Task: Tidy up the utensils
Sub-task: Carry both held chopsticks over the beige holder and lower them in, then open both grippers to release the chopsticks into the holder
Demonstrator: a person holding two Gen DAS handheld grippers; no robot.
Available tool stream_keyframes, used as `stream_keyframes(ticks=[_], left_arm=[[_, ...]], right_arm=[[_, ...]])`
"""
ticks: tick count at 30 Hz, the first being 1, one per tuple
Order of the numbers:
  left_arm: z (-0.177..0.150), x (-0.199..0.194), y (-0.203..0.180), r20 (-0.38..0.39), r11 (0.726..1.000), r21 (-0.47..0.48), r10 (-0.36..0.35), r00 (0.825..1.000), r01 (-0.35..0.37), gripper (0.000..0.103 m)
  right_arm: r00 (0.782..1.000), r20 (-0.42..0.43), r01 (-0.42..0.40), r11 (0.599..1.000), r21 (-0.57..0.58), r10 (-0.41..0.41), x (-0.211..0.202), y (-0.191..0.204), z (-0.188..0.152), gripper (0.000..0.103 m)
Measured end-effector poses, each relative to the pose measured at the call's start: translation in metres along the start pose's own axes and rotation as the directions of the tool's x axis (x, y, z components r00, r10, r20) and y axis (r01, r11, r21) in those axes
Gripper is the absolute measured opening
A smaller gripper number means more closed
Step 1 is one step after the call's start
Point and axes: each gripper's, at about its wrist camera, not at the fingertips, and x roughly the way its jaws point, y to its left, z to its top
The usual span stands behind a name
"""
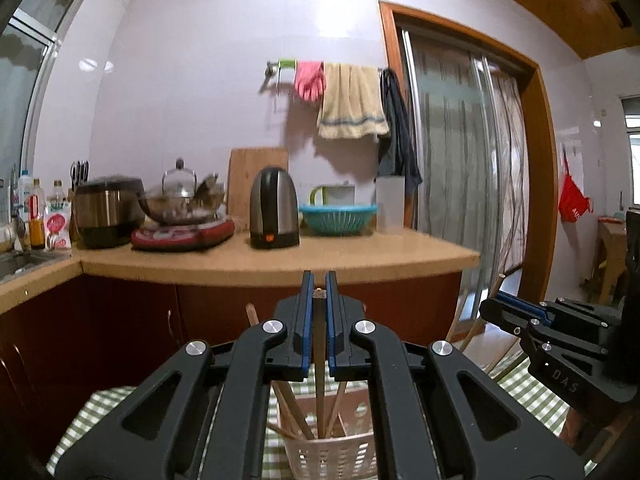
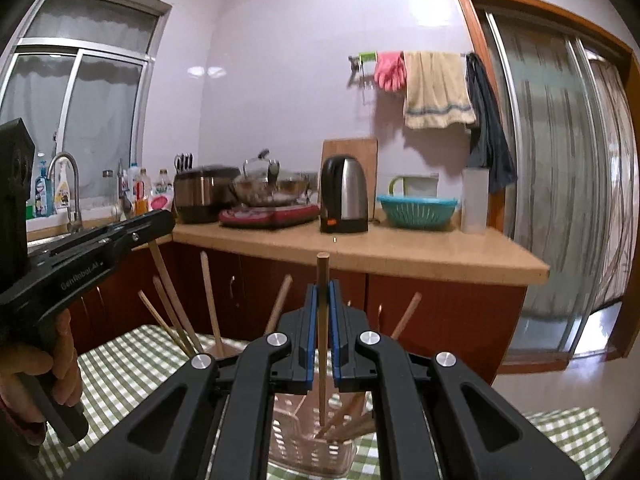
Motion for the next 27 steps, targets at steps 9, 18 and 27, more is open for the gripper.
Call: stream_keyframes(ticks=[9,18,27], left_arm=[[-0.021,0.017,0.002,-0.089,1.000,0.002,0.012,0.996,-0.012,0.010],[-0.019,0.013,0.002,-0.080,1.000,0.002,0.030,0.996,-0.030,0.054],[-0.012,0.008,0.000,-0.047,0.999,0.008,0.051,0.998,-0.050,0.079]], right_arm=[[1.000,-0.025,0.009,1.000,-0.008,-0.009,0.005,0.003,-0.003,0.007],[1.000,-0.010,0.016,1.000,-0.015,-0.016,0.004,0.005,-0.002,0.043],[0.999,0.036,0.031,0.999,-0.023,-0.030,-0.003,0.008,0.004,0.074]])
